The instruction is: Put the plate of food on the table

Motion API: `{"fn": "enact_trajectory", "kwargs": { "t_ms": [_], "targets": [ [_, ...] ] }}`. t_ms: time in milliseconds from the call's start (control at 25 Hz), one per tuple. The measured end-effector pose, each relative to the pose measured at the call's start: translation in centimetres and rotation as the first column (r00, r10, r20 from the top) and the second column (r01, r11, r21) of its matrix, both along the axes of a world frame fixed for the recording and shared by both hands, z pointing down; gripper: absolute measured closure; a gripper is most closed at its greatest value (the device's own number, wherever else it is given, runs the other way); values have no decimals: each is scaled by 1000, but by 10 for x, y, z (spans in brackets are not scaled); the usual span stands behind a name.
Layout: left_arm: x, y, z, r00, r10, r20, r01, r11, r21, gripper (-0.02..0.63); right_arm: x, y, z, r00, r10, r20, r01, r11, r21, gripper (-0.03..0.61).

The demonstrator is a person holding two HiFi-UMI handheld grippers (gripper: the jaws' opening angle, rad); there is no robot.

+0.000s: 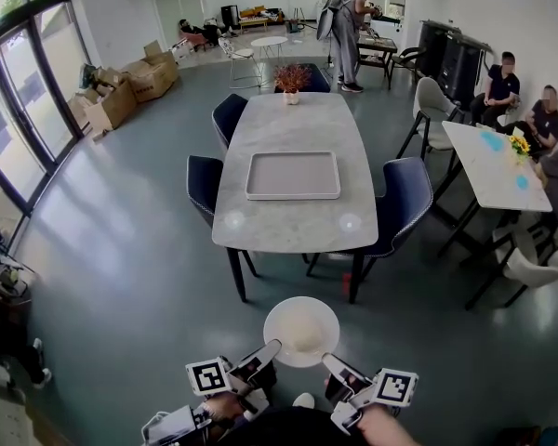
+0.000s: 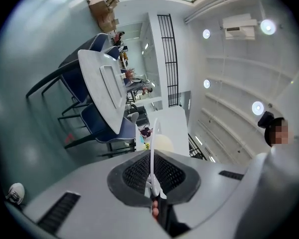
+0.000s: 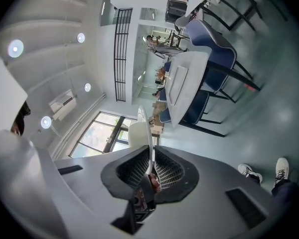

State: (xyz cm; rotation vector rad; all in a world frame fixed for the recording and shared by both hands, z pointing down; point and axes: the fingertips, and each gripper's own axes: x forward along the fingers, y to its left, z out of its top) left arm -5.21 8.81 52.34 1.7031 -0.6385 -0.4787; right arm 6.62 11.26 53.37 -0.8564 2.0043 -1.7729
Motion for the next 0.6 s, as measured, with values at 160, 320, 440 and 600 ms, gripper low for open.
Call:
{"fn": "enact_trajectory", "kwargs": {
  "t_ms": [160,320,440,600],
  "targets": [
    [-4,-6,4,999,-27,18,27,1000,-4,600,11,-2,6,1000,14,-21,-14,1000,9,560],
    [-10,-18,1,998,-65,6,66,998,-2,600,23,-4,1,998,37,-45,-35,999,35,560],
    [-12,-26,-2,998,-67,13,67,998,5,600,26,-9,-8,995,27,-97,-16,994,107,569],
    [-11,-37,-1,998,-52,28,51,999,14,598,26,-14,-12,983,15,-181,17,985,173,569]
  ]
}}
